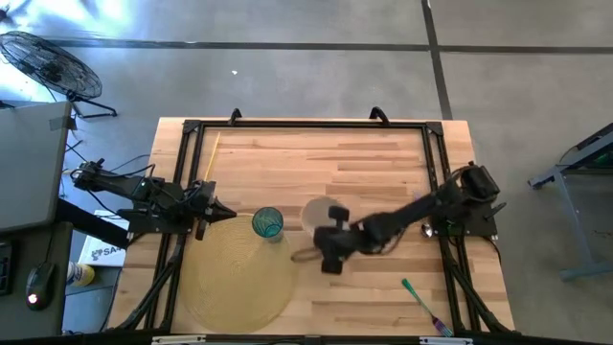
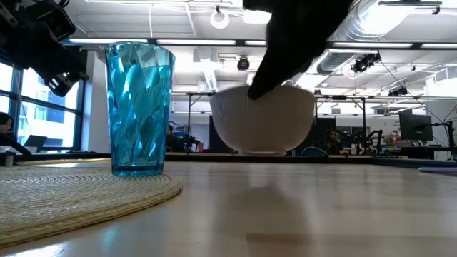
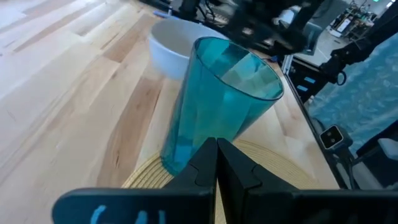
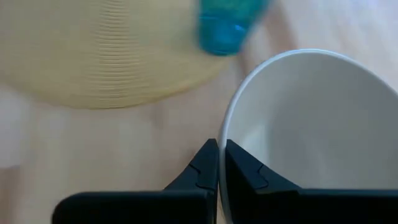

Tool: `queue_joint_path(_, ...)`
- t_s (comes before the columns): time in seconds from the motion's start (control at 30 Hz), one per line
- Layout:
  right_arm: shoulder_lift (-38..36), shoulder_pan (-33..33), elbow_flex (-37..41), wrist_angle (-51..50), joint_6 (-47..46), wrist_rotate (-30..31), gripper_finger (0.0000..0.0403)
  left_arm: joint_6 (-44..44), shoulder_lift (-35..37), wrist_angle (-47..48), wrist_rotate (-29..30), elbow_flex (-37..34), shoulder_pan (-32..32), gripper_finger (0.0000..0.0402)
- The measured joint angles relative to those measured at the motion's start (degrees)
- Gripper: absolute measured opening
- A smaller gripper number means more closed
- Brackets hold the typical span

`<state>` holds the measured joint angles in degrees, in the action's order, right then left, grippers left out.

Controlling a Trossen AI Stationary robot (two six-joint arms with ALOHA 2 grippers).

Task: Pick & Place Utensil
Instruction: Put the white bowl in the middle of the woven mat

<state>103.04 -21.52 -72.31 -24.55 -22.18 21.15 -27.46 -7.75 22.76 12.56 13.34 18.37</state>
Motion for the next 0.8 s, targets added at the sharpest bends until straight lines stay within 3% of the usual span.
queue_joint_path(0.3,0.5,-9.8,0.0,5.8,-2.4,1.3,0.0004,0.1,0.0,1.5,0.0,0.0,0.0,0.0001)
queue_joint_path(0.6,5.7,-11.1,-0.4,17.9,-0.6,-0.9,0.0004,0.1,0.0,1.4,0.1,0.0,0.0,0.0001)
queue_joint_path(0.8,12.5,-11.1,-11.5,14.7,4.8,-3.8,0.0008,0.1,0.0,1.4,1.0,0.0,0.0,0.0001)
